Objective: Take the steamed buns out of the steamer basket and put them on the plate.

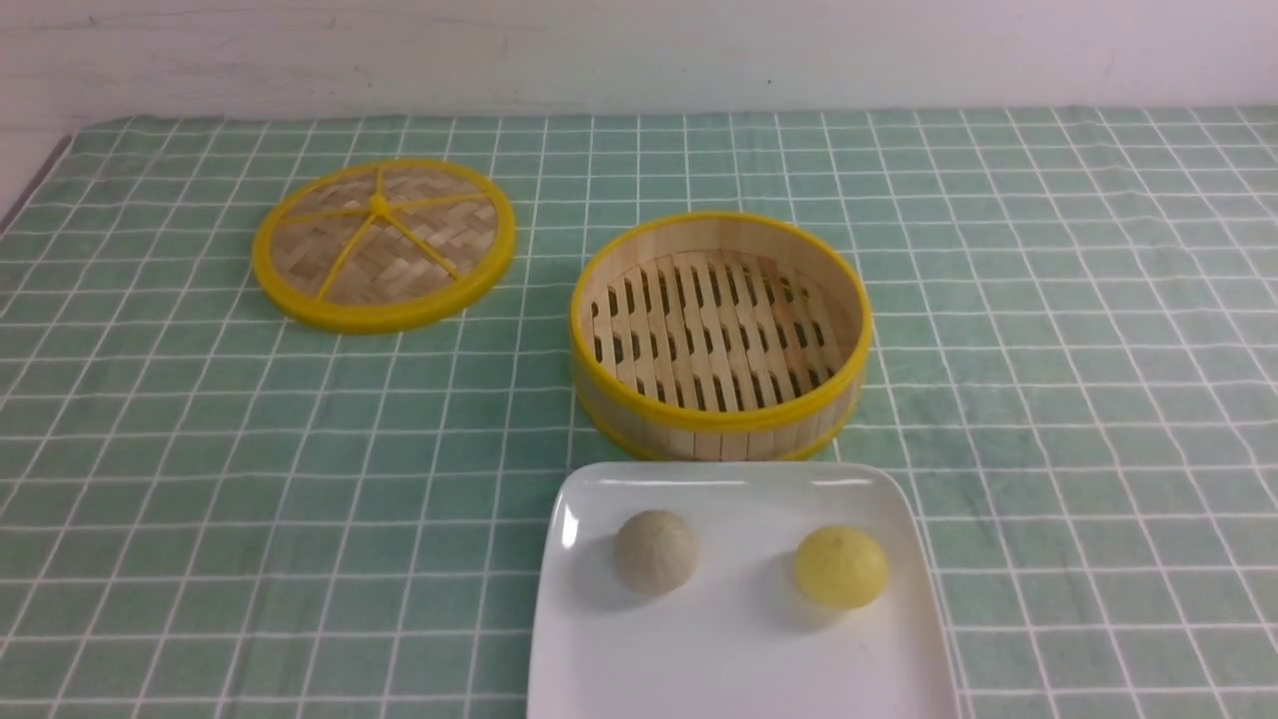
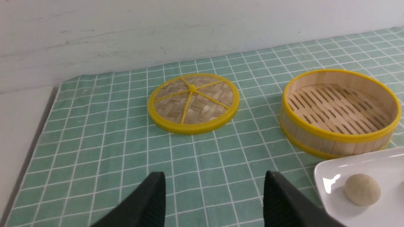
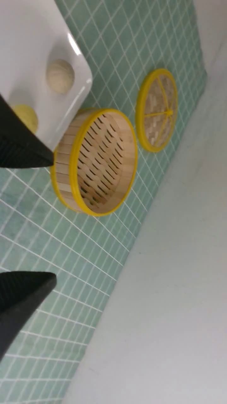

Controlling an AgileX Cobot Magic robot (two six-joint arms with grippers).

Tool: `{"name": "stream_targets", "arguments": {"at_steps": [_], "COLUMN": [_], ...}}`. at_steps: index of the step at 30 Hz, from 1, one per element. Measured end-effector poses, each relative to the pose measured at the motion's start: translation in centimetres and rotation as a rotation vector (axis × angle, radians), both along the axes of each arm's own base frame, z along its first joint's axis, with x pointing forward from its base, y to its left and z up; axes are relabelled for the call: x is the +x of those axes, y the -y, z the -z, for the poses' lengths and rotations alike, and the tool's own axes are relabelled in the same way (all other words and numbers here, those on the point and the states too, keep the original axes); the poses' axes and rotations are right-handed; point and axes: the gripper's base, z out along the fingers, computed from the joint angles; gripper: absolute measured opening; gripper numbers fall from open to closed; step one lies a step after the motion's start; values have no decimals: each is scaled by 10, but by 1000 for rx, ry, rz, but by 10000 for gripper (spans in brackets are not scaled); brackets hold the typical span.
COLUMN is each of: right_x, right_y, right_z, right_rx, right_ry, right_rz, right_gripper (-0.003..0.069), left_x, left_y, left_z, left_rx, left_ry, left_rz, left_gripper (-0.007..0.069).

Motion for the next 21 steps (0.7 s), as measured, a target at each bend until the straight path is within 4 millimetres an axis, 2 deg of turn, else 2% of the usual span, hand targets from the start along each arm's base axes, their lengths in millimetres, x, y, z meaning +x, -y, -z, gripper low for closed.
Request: {"name": "stream_targets", "arguments": {"at_steps": [5, 7, 14, 21], "right_x": [9, 11, 10, 9], "right_y": [-10, -11, -11, -10], "right_z": [39, 48, 60, 62], "right_rx": [42, 72, 137, 175], "right_ry": [-26, 7, 94, 86], "right_rz": [-38, -39, -39, -37], "right_gripper": [442, 442, 442, 442], "left_x": [6, 9, 12, 11], "left_y": [6, 8, 7, 8], "left_z": [23, 28, 32, 33], "left_rx": [-3, -2, 22, 9], "left_ry": [55, 58, 82, 62], "left_rz": [34, 35, 19, 24], "left_gripper": [430, 430, 427, 425]}}
